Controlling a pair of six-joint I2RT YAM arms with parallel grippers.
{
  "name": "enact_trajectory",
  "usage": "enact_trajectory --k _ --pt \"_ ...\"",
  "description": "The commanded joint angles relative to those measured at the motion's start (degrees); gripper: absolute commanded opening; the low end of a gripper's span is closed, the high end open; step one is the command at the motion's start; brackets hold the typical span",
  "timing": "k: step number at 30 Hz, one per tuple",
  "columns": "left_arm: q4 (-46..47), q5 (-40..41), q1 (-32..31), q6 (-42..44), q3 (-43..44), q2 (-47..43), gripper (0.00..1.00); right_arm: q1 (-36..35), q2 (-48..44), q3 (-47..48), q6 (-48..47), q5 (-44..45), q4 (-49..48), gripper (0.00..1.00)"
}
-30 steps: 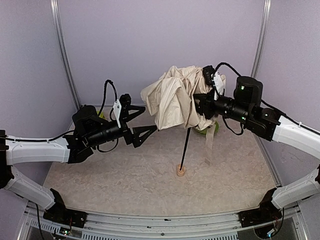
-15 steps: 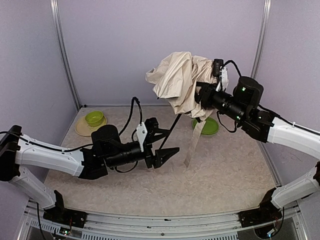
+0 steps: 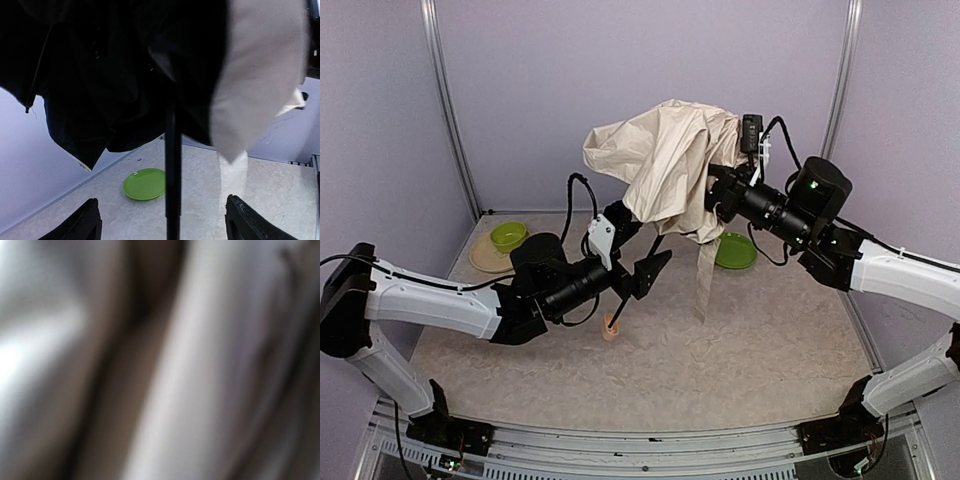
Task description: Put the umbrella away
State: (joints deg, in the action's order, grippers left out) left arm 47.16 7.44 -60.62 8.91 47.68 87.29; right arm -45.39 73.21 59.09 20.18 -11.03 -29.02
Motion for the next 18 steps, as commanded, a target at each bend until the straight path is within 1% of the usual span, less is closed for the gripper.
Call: enact_trajectory --k 1,2,4,7,8,9,10,11,13,16,18 --pt "-5.34 4.16 0.50 0.04 4.41 4.18 0.79 -0.47 -0.08 -0.50 1.68 -1.02 -6.00 0.12" --pt "-6.00 4.13 0.50 -0.13 4.96 4.55 0.76 -0.49 -0.08 -0.66 2.60 0.23 -5.26 0.12" --pt "-7.34 3.43 0.50 0.22 5.60 5.14 0.70 -0.49 -0.08 -1.84 7.33 5.21 -3.97 0.13" --pt "-11.06 3.14 0.55 0.83 6.97 6.13 0.62 -0.49 0.26 -5.62 12.98 9.00 -5.45 0.13" --pt "-12.63 3.04 0.59 0.93 7.38 6.48 0.57 -0.49 0.60 -6.65 14.23 9.00 -6.38 0.13" --pt "-14.03 2.93 0.59 1.08 7.62 6.73 0.51 -0.49 1.08 -7.26 15.18 8.77 -6.90 0.14" --pt "-15.26 2.69 0.60 1.15 7.52 6.69 0.41 -0.49 1.59 -7.58 16.03 8.66 -6.96 0.16" --pt "-16.25 2.48 0.59 1.24 7.17 6.42 0.32 -0.49 2.01 -7.62 16.63 8.81 -6.42 0.19" --pt "-17.97 1.99 0.72 1.26 6.08 5.28 0.16 -0.47 2.37 -7.65 17.32 9.43 -4.07 0.30" --pt "-20.86 0.56 1.83 1.14 4.12 3.01 0.00 -0.21 1.18 -8.05 16.65 10.46 1.80 0.48" --pt "-22.76 -0.40 3.34 0.46 3.02 1.68 0.00 0.38 -0.51 -9.26 16.11 10.64 6.13 0.62"
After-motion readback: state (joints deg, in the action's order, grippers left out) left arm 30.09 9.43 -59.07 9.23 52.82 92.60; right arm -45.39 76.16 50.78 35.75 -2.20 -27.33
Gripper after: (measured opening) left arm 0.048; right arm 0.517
